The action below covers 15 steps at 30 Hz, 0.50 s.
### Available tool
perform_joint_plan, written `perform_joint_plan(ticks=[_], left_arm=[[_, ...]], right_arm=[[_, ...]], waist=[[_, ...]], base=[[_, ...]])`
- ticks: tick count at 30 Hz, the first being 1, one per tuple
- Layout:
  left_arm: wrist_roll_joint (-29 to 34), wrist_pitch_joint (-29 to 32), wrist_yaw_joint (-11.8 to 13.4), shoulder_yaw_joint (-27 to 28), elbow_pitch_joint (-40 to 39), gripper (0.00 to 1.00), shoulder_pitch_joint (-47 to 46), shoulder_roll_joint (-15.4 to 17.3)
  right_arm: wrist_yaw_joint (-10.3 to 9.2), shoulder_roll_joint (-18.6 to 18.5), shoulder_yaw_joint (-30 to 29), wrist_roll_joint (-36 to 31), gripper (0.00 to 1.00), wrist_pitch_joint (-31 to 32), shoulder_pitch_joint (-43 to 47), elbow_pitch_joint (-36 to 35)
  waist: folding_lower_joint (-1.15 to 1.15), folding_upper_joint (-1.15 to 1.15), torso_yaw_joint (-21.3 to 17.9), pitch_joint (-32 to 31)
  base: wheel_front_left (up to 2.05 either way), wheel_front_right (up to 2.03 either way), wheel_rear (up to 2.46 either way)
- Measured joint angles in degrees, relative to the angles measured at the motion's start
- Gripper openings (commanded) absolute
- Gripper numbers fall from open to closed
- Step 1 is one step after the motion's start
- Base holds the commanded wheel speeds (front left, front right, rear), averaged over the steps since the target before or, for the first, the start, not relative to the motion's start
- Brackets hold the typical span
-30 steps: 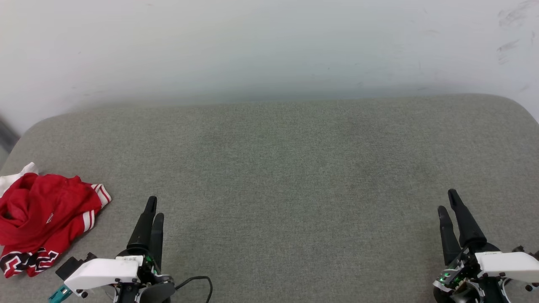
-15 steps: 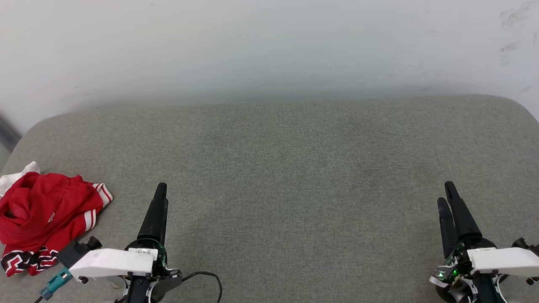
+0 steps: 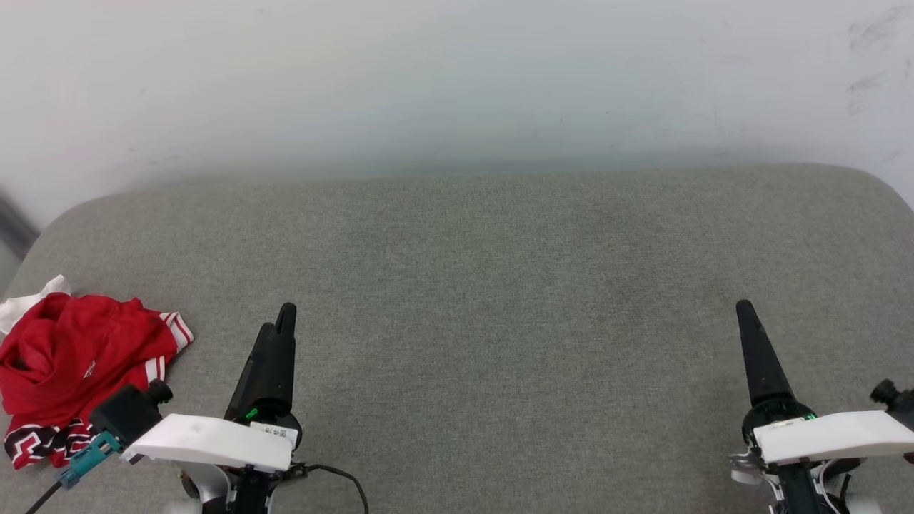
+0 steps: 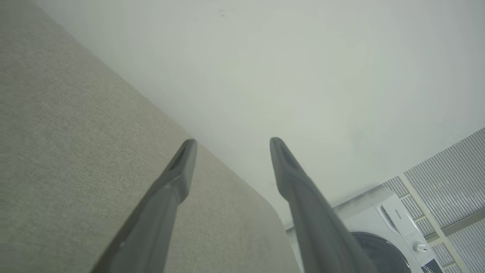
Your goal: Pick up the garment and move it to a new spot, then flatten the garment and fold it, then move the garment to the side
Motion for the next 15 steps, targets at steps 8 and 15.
perform_joint_plan(ticks=[8,15], left_arm=[[10.0,-1.5,0.0,-0.5,-1.0,1.00,1.0,0.5],[18.5,-2.6,0.0,-0.4,-1.4,1.00,1.3,1.0]], right_arm=[[0.01,0.0,0.3,-14.9,1.00,0.1,0.0,-2.0],[0.01,0.0,0.2,-26.1,1.00,0.9,0.0,-3.7]], waist=[[0.00,0.00,0.1,-0.2],[0.00,0.00,0.2,-0.2]], base=[[0.00,0.00,0.00],[0.00,0.00,0.00]])
